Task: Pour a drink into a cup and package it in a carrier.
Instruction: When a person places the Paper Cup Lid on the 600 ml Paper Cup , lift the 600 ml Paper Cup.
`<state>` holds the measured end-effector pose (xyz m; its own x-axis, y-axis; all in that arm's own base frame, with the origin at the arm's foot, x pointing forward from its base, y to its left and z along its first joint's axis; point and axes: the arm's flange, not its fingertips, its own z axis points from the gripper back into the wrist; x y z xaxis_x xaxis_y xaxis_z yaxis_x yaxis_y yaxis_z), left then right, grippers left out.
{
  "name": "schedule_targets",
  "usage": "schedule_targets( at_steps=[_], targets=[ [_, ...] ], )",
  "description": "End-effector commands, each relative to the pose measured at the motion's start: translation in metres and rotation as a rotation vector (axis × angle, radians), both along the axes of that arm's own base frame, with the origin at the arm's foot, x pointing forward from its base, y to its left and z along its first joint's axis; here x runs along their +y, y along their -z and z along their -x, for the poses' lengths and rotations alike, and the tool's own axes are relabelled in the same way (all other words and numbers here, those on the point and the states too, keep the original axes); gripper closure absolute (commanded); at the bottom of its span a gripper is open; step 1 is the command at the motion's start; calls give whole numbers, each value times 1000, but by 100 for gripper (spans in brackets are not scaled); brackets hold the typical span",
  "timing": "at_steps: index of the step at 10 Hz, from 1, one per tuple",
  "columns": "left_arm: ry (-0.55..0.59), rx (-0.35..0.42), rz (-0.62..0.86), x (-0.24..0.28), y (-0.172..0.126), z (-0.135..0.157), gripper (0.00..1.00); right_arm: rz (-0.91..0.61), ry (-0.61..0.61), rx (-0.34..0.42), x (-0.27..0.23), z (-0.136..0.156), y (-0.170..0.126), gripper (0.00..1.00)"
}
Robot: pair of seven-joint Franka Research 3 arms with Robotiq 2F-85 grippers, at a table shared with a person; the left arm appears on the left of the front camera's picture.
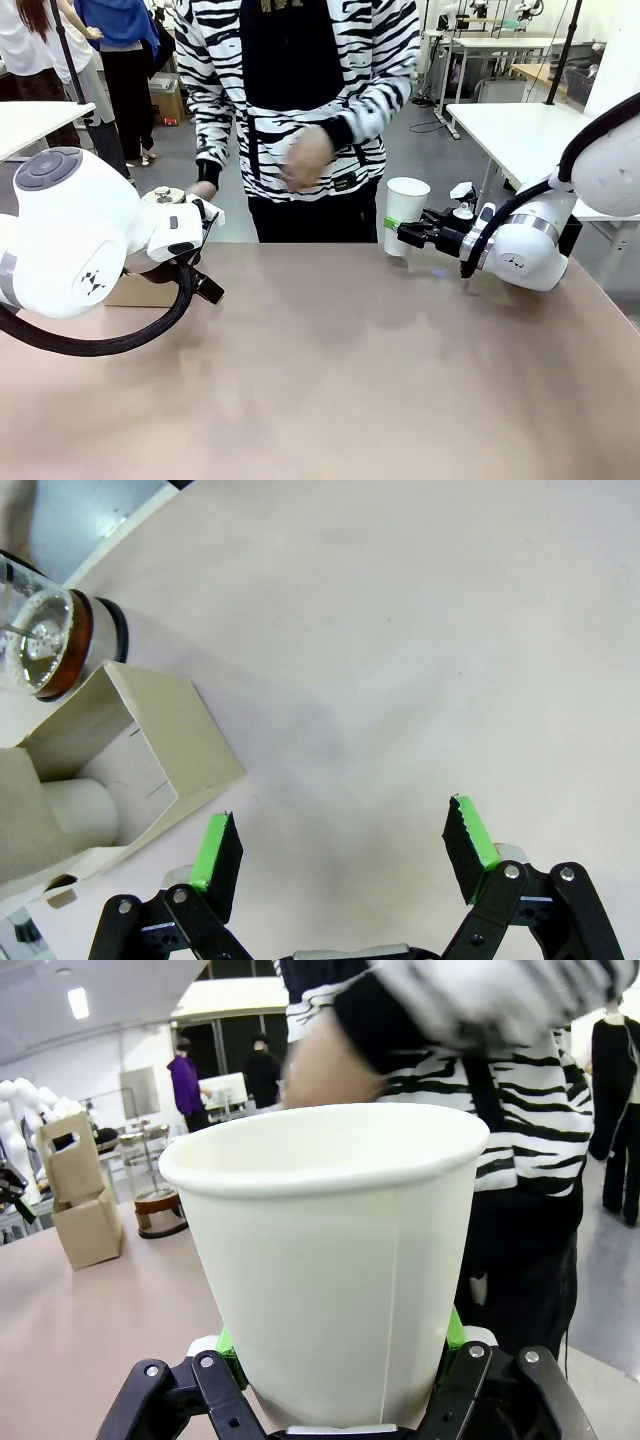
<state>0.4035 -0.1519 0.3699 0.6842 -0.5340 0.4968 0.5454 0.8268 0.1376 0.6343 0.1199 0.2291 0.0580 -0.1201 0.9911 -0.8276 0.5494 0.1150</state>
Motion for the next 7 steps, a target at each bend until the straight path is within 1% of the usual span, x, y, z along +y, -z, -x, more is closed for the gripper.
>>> schedule_targets(
  at_steps=[1, 7],
  targets=[
    [1, 0, 2, 0, 0, 0, 0, -5, 6, -3, 0, 0, -3, 20],
    [1, 0, 2, 0, 0, 0, 0, -5, 6, -3, 0, 0, -3, 20]
  ],
)
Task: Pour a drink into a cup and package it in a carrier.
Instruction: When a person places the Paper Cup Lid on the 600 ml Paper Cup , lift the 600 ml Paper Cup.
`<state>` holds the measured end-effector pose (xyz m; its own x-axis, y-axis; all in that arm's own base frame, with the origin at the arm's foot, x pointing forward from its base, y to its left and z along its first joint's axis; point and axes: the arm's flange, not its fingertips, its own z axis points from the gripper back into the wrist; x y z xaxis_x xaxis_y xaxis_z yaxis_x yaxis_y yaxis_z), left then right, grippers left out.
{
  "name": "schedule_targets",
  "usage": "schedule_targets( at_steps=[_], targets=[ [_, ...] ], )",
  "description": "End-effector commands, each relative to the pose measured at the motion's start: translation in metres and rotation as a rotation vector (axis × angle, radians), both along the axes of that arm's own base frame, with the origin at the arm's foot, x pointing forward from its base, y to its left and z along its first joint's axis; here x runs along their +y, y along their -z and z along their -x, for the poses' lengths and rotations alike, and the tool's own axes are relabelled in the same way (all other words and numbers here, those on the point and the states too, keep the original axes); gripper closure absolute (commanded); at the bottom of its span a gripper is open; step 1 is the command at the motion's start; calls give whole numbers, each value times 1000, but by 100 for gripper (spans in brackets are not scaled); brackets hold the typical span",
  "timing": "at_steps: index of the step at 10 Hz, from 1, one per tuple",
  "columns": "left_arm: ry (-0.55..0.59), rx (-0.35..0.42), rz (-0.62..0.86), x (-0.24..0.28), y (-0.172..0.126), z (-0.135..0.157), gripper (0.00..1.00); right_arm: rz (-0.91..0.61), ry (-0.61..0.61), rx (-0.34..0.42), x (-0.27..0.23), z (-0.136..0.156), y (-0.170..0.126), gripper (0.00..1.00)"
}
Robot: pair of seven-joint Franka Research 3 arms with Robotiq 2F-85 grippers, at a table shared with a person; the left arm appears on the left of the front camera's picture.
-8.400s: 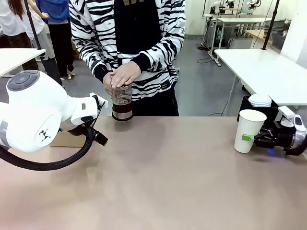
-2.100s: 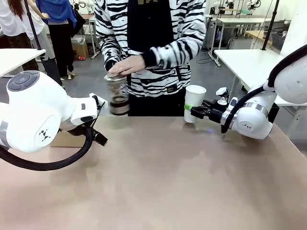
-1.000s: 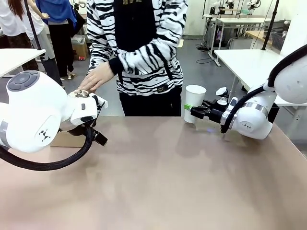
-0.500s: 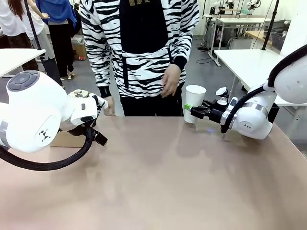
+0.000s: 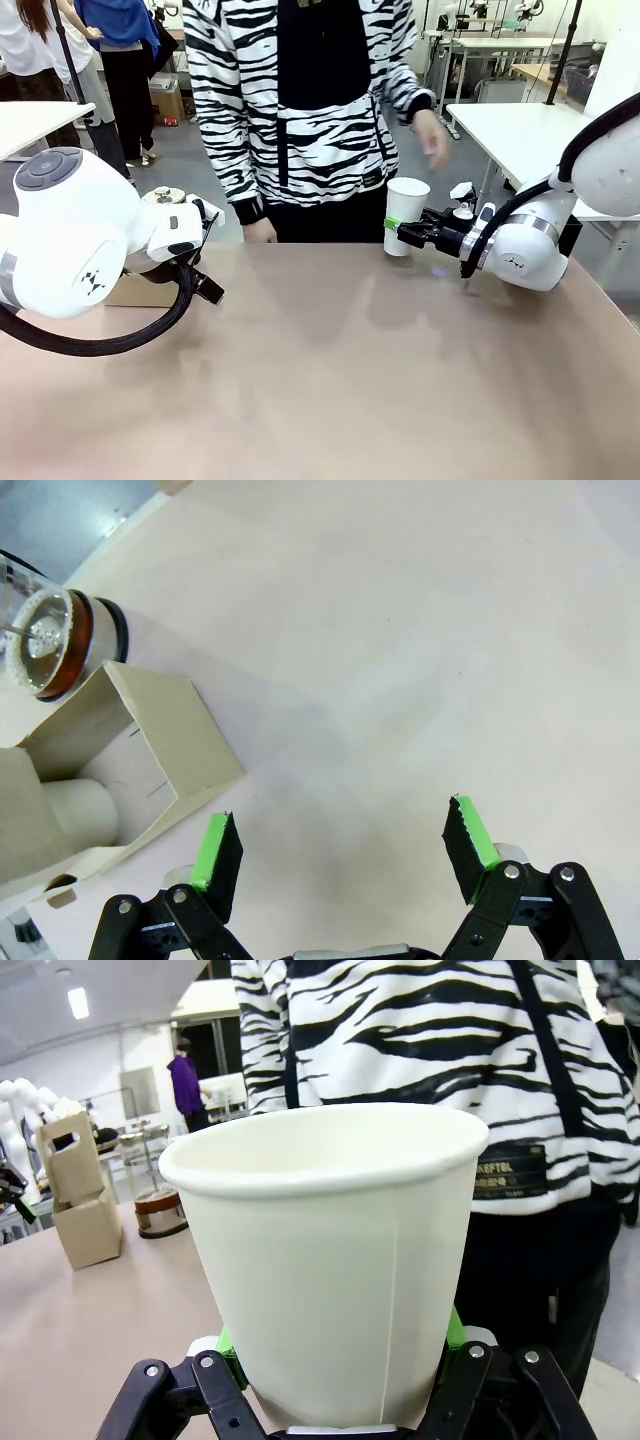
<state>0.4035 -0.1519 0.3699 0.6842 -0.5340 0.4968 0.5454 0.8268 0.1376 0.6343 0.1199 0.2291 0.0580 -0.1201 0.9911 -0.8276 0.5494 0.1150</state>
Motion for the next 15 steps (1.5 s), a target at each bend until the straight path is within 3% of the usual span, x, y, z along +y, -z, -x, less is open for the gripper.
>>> schedule_targets(
  at_steps=[1, 15],
  targets=[
    [1, 0, 2, 0, 0, 0, 0, -5, 6, -3, 0, 0, -3, 20],
    [1, 0, 2, 0, 0, 0, 0, -5, 6, -3, 0, 0, -3, 20]
  ],
)
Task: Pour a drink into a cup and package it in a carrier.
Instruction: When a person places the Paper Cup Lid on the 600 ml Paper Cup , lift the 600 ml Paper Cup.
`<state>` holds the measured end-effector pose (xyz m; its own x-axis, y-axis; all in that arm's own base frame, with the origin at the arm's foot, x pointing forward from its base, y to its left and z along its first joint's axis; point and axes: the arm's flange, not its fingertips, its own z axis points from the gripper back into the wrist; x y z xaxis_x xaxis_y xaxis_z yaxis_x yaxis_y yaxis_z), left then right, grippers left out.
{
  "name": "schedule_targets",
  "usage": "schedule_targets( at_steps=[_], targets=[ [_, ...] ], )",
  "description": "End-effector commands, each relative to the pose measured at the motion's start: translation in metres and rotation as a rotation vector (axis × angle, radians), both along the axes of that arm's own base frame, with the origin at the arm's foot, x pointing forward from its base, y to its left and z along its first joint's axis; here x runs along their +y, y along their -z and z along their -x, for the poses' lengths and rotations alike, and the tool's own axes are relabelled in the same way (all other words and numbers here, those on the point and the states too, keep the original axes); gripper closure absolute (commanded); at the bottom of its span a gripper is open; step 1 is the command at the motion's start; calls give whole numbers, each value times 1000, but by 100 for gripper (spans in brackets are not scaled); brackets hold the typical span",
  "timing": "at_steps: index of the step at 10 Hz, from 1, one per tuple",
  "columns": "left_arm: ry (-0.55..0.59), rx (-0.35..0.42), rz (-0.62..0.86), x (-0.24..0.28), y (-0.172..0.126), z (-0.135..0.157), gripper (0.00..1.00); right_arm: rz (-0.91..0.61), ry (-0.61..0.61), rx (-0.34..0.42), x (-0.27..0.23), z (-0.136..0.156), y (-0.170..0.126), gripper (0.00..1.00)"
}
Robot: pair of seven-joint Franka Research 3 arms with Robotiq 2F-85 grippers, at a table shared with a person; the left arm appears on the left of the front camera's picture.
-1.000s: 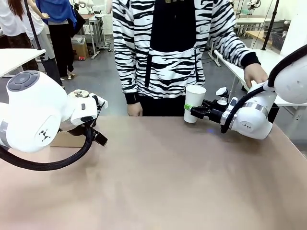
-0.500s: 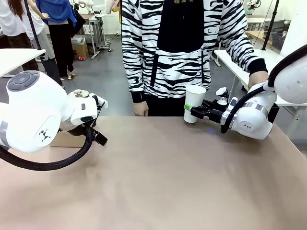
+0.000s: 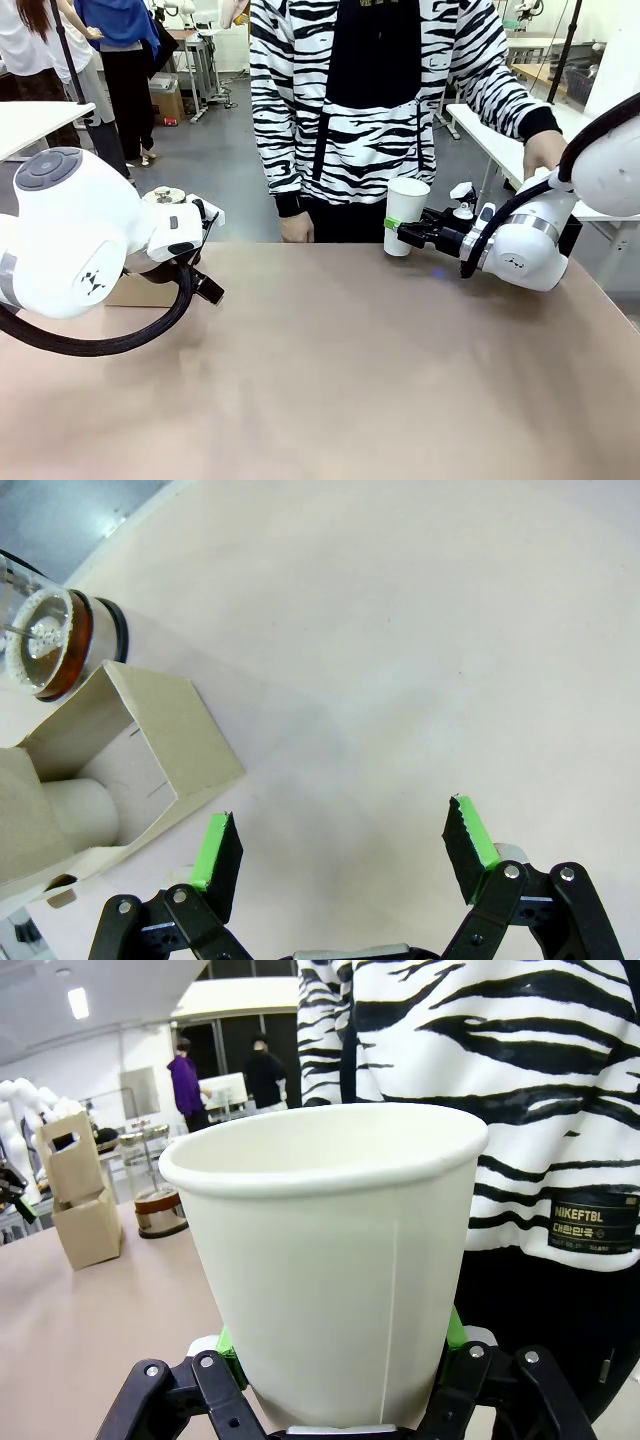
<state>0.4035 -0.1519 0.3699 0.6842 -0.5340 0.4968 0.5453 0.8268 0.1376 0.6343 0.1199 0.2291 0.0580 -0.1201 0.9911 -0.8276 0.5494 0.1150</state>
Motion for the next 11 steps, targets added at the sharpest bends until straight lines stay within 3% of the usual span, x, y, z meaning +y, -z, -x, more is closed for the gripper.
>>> schedule_targets(
  at_steps=[1, 11],
  targets=[
    [1, 0, 2, 0, 0, 0, 0, -5, 6, -3, 0, 0, -3, 20],
    [1, 0, 2, 0, 0, 0, 0, -5, 6, -3, 0, 0, -3, 20]
  ],
)
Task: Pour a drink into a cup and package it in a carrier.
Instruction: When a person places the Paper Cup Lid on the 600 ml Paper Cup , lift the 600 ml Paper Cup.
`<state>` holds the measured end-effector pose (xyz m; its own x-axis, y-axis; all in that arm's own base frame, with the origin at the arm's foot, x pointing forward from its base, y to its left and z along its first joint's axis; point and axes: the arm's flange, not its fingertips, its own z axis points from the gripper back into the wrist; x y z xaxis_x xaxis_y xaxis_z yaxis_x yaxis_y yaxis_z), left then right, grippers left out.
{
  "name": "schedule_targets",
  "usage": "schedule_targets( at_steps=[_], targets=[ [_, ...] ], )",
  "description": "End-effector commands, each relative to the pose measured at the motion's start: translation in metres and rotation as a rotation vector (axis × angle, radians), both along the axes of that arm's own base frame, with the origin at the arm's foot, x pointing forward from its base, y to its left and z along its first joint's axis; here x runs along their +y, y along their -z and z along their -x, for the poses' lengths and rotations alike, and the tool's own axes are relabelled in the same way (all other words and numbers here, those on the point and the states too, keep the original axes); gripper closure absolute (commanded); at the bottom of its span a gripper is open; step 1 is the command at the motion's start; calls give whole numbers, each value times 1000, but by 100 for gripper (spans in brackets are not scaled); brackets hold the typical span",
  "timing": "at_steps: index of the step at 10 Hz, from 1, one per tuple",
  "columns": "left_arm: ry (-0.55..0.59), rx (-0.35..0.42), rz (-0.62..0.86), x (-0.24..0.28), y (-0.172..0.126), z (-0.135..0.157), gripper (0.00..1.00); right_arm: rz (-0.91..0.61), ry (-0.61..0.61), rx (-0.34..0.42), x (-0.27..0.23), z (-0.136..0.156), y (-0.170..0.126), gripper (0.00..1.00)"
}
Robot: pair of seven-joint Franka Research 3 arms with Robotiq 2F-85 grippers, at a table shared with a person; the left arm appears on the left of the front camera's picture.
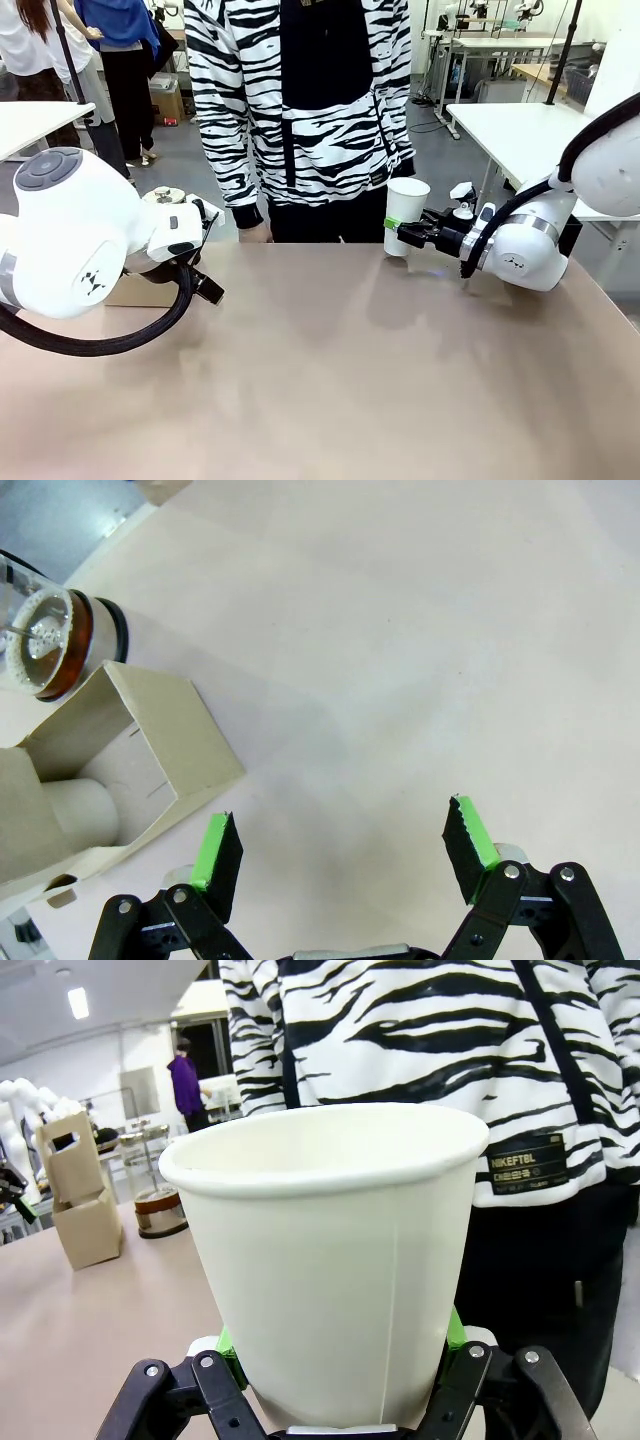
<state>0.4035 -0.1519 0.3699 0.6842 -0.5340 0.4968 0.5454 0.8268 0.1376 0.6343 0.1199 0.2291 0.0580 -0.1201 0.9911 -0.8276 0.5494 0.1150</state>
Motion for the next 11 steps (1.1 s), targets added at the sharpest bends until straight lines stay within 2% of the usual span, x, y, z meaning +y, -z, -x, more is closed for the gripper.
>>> schedule_targets(
  at_steps=[1, 11],
  targets=[
    [1, 0, 2, 0, 0, 0, 0, -5, 6, -3, 0, 0, -3, 20],
    [1, 0, 2, 0, 0, 0, 0, -5, 6, -3, 0, 0, -3, 20]
  ],
)
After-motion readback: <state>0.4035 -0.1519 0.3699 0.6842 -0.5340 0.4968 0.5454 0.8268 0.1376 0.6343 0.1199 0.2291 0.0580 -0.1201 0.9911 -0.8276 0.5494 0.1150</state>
